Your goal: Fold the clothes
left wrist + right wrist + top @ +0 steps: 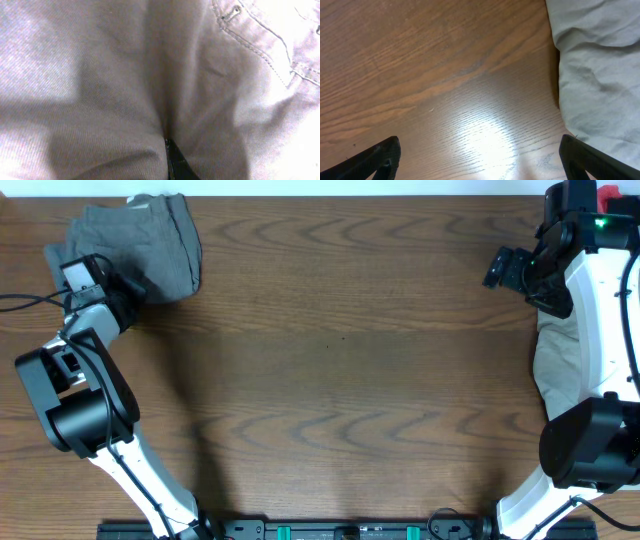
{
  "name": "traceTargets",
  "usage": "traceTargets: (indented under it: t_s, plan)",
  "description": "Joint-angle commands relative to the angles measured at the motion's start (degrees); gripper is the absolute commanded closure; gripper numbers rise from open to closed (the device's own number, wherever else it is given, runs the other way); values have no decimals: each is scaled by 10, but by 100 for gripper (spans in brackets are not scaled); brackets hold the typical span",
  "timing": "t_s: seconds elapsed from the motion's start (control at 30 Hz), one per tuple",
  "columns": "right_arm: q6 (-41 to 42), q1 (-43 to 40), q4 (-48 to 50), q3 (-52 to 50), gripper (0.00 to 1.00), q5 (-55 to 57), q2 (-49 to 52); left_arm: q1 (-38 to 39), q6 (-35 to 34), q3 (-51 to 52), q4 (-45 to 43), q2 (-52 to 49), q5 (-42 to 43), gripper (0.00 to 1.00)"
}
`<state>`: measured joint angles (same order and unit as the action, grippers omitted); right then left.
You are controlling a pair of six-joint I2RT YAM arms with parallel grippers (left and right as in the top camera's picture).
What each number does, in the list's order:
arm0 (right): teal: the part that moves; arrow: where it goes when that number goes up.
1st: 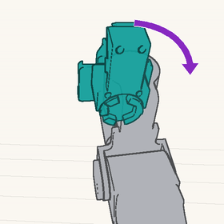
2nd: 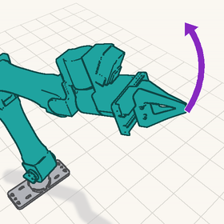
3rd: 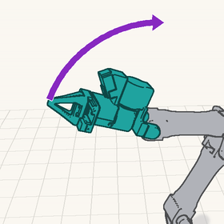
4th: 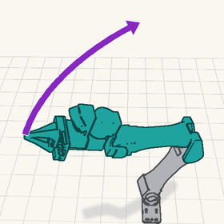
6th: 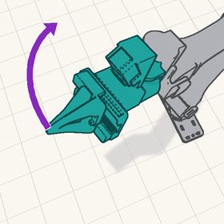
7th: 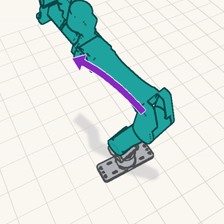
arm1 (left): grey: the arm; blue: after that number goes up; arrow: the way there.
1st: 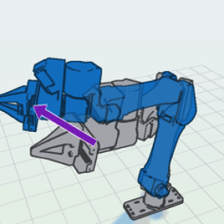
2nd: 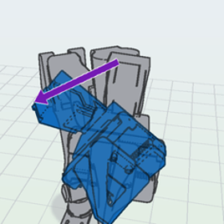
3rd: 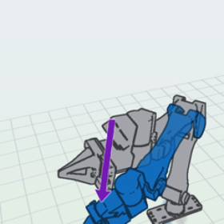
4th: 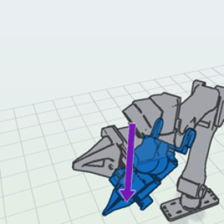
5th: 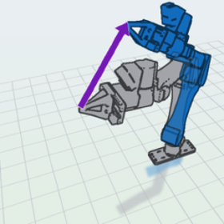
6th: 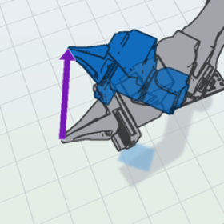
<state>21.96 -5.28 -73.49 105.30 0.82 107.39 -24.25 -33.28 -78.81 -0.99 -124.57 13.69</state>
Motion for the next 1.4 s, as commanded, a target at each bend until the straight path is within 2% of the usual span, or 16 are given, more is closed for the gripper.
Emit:
traceTargets:
  t_s: [0.0,0.33,0.53,0.77,0.8,0.87,0.97,1.07,1.17,1.27,1.37]
  plan:
    - [7,-7,0,1,1,-2,-1,-4,-11,1,-3,-17,-56,94]
    - [7,-7,0,1,1,-2,-1,-41,7,1,-39,-17,-73,94]
    - [7,-7,0,1,1,-2,-1,-32,11,1,-82,-17,-73,94]
    - [7,-7,0,1,1,-2,-1,-11,11,1,-90,-17,-73,93]
    - [7,-7,0,1,1,-2,-1,-10,11,1,-90,-17,-73,88]
    - [7,-7,0,1,1,-2,-1,-8,11,1,-89,-17,-73,66]
    - [7,-7,0,1,1,-2,-1,-11,40,0,-59,-9,-76,42]
    - [7,-7,0,1,1,-2,-1,-17,41,0,-9,16,-84,23]
    - [7,-7,0,1,1,-2,-1,-24,41,0,51,62,-84,19]
    - [7,-7,0,1,1,-2,-1,-26,41,0,118,127,-84,11]
    - [7,-7,0,1,1,-2,-1,-26,41,0,220,214,-68,3]
